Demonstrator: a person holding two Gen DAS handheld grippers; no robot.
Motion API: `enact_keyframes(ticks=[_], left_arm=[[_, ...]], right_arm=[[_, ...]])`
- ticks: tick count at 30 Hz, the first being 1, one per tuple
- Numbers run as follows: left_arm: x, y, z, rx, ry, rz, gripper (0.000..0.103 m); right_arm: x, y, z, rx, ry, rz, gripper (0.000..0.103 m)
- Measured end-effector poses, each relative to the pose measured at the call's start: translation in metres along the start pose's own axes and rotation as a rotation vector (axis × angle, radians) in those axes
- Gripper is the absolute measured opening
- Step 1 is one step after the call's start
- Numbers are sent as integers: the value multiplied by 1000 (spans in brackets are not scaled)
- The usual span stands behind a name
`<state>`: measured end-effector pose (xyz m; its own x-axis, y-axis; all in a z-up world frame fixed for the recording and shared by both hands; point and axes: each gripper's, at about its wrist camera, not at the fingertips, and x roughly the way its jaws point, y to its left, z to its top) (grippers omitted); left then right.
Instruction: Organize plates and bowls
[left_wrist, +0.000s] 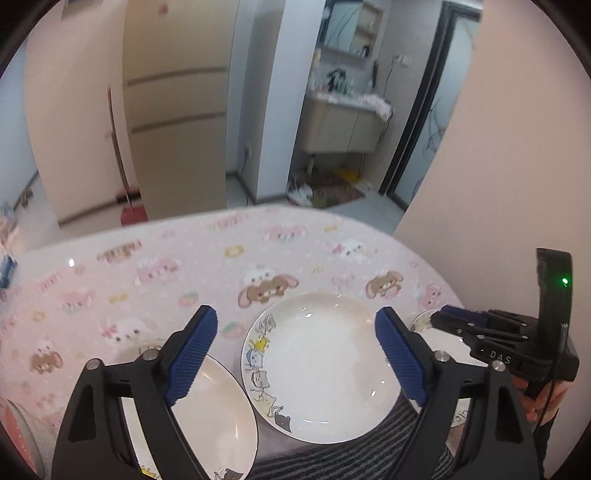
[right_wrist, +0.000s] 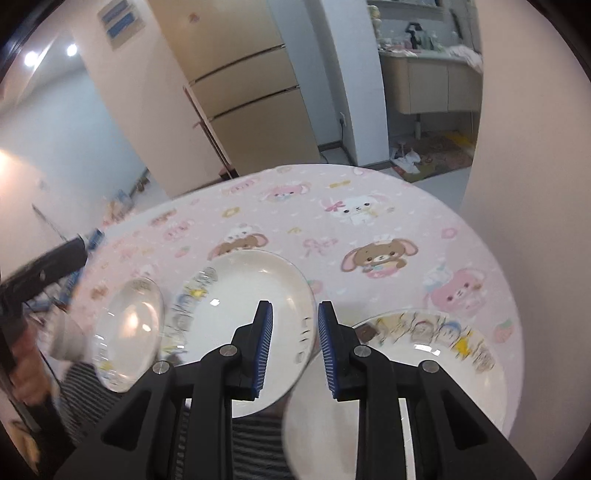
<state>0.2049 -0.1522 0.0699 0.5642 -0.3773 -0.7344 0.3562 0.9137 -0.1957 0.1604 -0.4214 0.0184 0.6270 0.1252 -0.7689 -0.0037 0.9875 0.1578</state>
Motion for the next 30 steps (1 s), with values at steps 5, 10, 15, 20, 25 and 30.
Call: enact_keyframes(ticks=[5, 10, 15, 20, 25, 30], left_arm=[[49, 18, -2, -5, 134, -9, 75], [86, 38, -16, -40, 193, -37, 60], [105, 42, -19, 5, 220, -26, 56], [124, 56, -25, -40, 278, -48, 55], [140, 60, -33, -73, 342, -140, 43], [149, 62, -39, -82, 372, -139, 22]], right_arm=[[26, -13, 10, 24, 89, 119, 27], [58, -14, 9, 7, 202, 163, 27], [79, -14, 4, 11, 257, 142, 27], [98, -16, -3, 30, 320, 190, 27], [113, -15, -7, 43, 369, 291, 27], [121, -13, -6, 32, 385, 307, 27]])
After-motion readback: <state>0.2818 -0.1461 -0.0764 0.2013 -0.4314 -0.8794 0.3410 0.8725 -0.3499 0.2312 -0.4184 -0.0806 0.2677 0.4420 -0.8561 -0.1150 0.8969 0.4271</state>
